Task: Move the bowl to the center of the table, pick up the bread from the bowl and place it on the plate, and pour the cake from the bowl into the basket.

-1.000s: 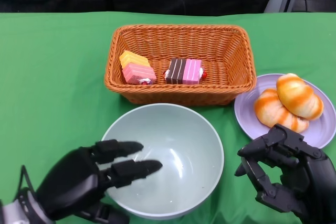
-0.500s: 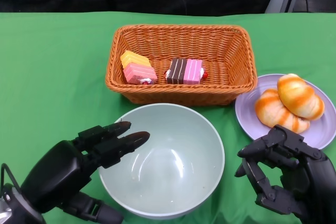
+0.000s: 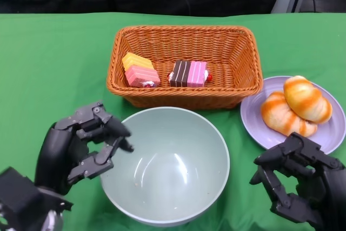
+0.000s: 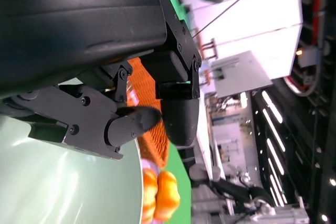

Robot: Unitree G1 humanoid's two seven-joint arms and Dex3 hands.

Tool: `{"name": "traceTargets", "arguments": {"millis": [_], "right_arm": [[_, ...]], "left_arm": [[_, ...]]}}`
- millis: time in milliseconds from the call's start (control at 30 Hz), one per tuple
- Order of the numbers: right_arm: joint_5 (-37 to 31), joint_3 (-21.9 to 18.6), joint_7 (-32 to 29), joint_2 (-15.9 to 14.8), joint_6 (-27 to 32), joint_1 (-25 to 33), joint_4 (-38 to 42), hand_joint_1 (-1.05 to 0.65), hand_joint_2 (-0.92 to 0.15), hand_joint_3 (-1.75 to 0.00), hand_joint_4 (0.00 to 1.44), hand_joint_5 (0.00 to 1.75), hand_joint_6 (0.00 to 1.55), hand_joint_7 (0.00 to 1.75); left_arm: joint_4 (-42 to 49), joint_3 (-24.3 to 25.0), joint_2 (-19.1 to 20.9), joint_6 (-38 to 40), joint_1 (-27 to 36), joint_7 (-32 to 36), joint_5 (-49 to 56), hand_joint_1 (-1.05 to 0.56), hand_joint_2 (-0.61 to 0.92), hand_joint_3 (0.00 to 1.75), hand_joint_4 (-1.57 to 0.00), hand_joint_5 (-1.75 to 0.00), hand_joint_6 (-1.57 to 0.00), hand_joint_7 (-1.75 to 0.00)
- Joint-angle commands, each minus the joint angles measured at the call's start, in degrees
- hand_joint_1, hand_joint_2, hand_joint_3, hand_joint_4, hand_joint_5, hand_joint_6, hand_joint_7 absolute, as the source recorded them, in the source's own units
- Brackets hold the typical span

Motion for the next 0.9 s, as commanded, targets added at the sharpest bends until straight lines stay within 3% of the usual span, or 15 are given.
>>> {"name": "traceTargets", "arguments": {"millis": [33,167,300,567,900], "right_arm": [[0.08,-0.73,0.38,-0.69,-1.74,-0.51,1.19,-0.05,-0.66,-0.82,0.70,1.44,0.71,1.18],[1.42,-0.88,1.30,-0.81,-1.50,-0.30,1.57,-0.05,-0.62,-0.88,0.72,1.43,0.71,1.18],[2.76,-0.94,2.49,-1.24,-0.28,0.20,0.95,-0.05,-0.73,-0.75,0.70,1.44,0.71,1.16],[4.32,-1.30,5.10,-1.95,-0.38,-0.12,1.55,-0.04,-0.80,-0.63,0.71,1.45,0.72,1.14],[3.73,-1.29,5.65,-2.37,-0.80,-0.89,2.48,-0.01,-0.68,-0.85,0.73,1.44,0.73,1.15]], "left_arm": [[-1.50,3.29,-0.93,4.22,2.12,-5.90,-2.62,0.07,0.52,1.18,-0.84,-1.66,-0.80,-1.55],[-0.60,6.72,-2.81,6.36,2.80,-11.45,-3.05,0.05,0.51,1.18,-0.82,-1.69,-0.78,-1.55],[-0.56,9.28,-4.28,8.20,2.89,-15.03,-2.54,0.04,0.54,1.13,-0.80,-1.72,-0.77,-1.57],[-1.34,12.49,-5.27,12.83,2.67,-19.54,-1.77,0.04,0.56,1.10,-0.83,-1.72,-0.80,-1.52],[0.80,14.88,-6.99,12.00,1.49,-21.51,1.06,0.02,0.55,1.09,-0.84,-1.71,-0.82,-1.48]]}}
